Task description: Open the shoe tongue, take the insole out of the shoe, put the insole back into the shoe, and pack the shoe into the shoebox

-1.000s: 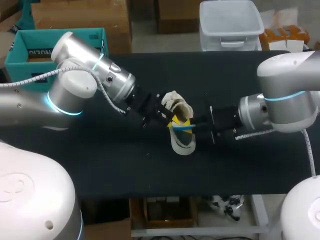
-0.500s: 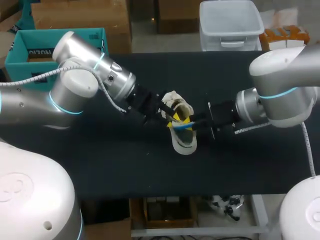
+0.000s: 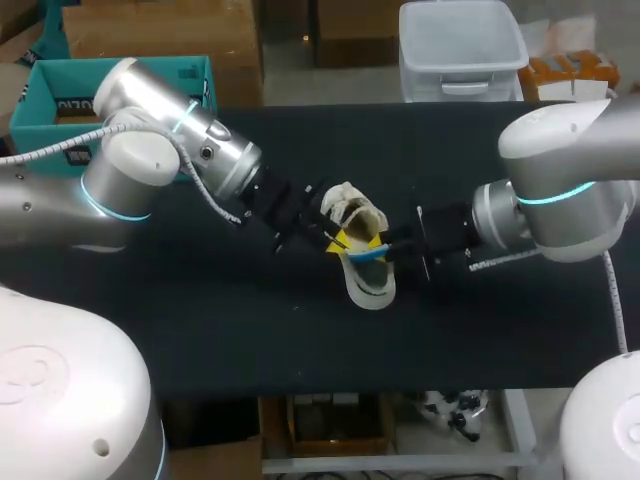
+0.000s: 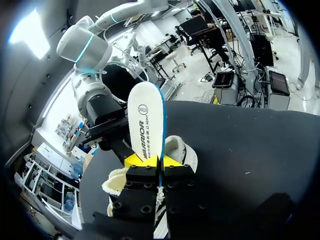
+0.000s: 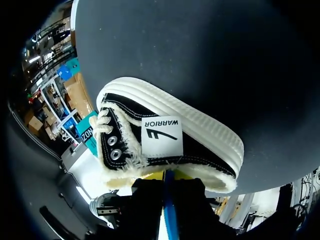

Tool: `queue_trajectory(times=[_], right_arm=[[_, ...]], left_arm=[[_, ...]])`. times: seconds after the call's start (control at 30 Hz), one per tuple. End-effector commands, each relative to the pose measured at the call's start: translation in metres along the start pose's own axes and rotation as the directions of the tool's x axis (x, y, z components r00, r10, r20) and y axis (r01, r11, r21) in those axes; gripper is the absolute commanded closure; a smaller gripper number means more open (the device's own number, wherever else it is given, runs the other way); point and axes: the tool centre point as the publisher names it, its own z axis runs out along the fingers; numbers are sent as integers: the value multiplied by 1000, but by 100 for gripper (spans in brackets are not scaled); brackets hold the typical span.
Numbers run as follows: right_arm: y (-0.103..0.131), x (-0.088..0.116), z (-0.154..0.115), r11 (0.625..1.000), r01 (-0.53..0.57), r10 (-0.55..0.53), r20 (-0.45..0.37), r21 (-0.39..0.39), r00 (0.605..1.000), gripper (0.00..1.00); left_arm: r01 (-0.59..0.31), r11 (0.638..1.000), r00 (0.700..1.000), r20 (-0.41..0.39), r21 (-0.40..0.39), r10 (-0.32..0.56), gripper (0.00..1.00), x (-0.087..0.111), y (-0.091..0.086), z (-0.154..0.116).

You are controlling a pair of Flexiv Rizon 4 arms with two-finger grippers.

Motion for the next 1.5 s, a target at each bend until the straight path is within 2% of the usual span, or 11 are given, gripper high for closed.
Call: queue_trajectory(times=[0.03, 0.2, 0.3, 0.53, 0.57, 0.63, 0.67, 0.77, 0.87, 1.03, 1.5], right_arm=[[0, -1, -2, 1000, 0, 0, -7, -3, 1000, 100], [0, -2, -2, 1000, -1, 1, -13, -4, 1000, 100], [0, -2, -2, 1000, 1, -1, -16, -3, 1000, 100], [-5, -4, -1, 1000, 7, -7, -22, 0, 1000, 100], [-7, -5, -2, 1000, 7, -7, -22, -1, 1000, 85], [-14, -7, -4, 1000, 2, -2, -21, -7, 1000, 15], [-19, -8, -6, 1000, -3, 3, -16, -15, 1000, 0], [-34, -13, -14, 999, -21, 20, -7, -49, 1000, 0], [-40, -19, -22, 997, -35, 34, -11, -73, 999, 64], [-36, -23, -22, 996, -42, 41, -10, -73, 999, 100], [-11, -18, -12, 998, 18, -16, 19, -68, 1000, 100]], left_arm=[[3, 1000, 1000, -7, 7, -3, 55, 1, -1, 5], [9, 1000, 1000, -6, 20, -9, 66, 2, -3, 9], [16, 1000, 1000, -2, 17, -16, 100, 2, -2, 12], [22, 1000, 1000, 7, 6, -22, 100, 0, 1, 14], [23, 1000, 1000, 7, 5, -23, 100, -1, 2, 14], [26, 1000, 1000, 10, -2, -26, 100, -1, 2, 14], [27, 1000, 1000, 11, -2, -27, 100, -1, 2, 14], [28, 1000, 1000, 10, -4, -28, 100, 0, 2, 14], [30, 1000, 999, 12, -5, -30, 100, 0, 2, 14], [34, 999, 999, 15, -5, -34, 100, 1, 0, 13], [26, 999, 999, 22, -33, -25, 100, 4, 1, 14]])
